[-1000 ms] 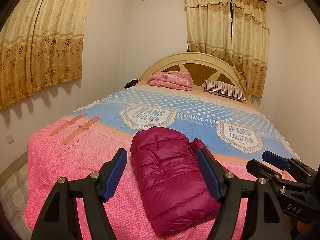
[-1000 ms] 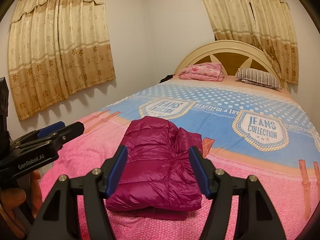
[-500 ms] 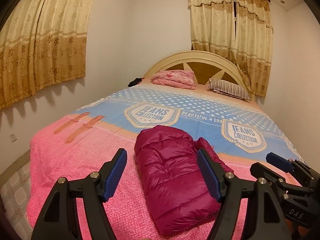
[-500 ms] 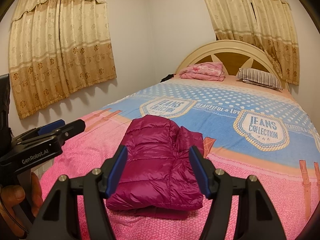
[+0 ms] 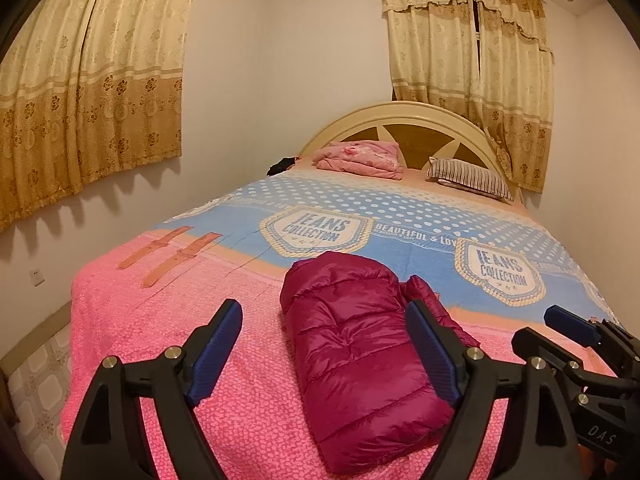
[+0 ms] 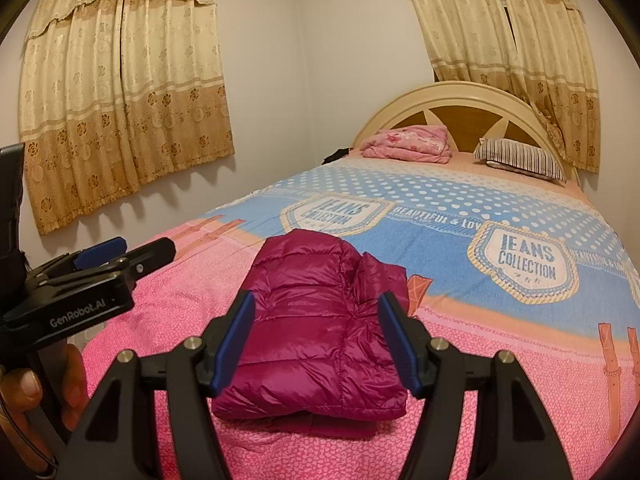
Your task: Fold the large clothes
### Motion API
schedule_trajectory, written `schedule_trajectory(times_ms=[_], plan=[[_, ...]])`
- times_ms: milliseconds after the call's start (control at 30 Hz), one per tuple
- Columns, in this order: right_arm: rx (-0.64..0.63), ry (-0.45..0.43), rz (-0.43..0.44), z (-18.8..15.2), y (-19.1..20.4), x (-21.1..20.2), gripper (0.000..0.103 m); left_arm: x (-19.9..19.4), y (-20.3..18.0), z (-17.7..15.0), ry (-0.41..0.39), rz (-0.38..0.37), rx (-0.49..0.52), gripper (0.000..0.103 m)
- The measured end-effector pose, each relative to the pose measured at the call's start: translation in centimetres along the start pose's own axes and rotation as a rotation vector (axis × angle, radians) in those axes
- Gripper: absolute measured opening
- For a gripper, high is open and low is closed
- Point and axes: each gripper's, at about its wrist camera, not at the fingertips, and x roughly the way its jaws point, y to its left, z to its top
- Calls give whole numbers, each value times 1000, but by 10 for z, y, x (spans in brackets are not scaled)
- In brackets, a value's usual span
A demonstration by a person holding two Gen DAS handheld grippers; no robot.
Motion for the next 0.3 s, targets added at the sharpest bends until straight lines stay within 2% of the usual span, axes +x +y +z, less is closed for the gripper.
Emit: schedule_trajectory(times_ms=[233, 300], plan=[[-1, 1, 0, 0, 0, 0, 67, -2, -4, -5, -32, 12, 28, 89], [0, 3, 2, 0, 0, 0, 67, -2, -5, -5, -30, -6, 31, 89]])
